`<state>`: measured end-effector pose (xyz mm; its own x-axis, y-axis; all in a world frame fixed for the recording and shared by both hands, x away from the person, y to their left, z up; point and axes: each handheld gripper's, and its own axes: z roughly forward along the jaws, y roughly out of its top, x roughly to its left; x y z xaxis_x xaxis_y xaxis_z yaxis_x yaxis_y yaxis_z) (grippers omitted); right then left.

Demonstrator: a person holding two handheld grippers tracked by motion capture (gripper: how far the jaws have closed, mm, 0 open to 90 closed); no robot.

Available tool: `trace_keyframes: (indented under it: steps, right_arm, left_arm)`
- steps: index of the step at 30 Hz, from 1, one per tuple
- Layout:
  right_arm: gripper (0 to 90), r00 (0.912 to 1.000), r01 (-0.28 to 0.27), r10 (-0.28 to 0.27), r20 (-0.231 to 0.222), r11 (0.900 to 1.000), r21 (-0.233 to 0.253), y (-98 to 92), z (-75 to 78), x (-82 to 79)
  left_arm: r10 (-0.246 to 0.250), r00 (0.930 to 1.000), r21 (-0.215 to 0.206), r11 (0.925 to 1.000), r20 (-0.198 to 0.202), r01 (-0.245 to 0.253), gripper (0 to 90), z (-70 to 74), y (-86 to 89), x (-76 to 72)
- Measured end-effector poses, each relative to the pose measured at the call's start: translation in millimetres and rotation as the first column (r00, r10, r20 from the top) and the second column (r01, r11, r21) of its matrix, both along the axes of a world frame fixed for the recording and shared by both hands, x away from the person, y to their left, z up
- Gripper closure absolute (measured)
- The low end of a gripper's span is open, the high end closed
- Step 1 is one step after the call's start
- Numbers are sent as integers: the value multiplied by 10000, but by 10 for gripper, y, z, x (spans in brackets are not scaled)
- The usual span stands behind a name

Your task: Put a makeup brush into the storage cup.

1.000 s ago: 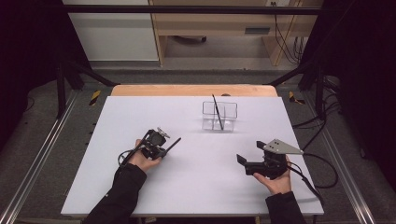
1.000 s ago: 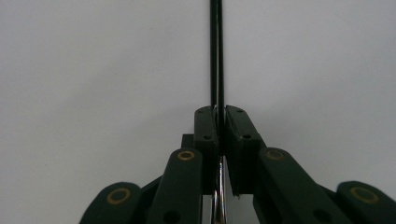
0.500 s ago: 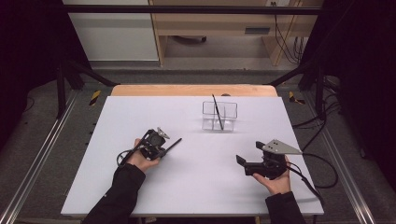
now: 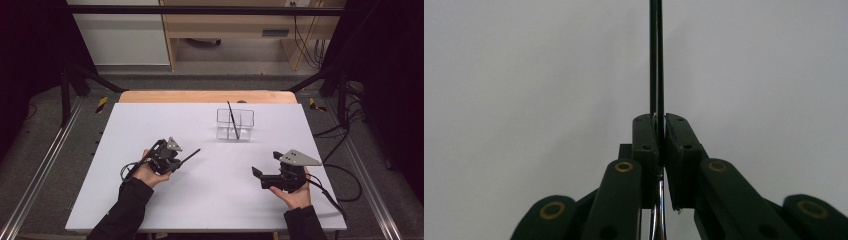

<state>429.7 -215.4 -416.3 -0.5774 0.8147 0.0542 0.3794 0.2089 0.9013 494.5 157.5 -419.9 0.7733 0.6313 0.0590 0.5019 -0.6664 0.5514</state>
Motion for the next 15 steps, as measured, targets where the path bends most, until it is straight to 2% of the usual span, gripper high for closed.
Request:
trace_keyframes:
  steps: [6,12,15]
  right_arm:
    - [74,9999,-112,111,-15,9998,-150,39,16,-12]
    - [73,9994,-328,334,83,9972,-672,126,41,-23]
    - [73,9990,-432,439,76,9963,-743,157,55,-27]
  left_arm:
    - [-428,9991,-260,9987,-19,427,833,57,-8,-86]
    - [-776,9970,-405,9962,39,777,832,97,-28,-149]
    - [-939,9956,-499,9943,-5,937,832,112,-42,-164]
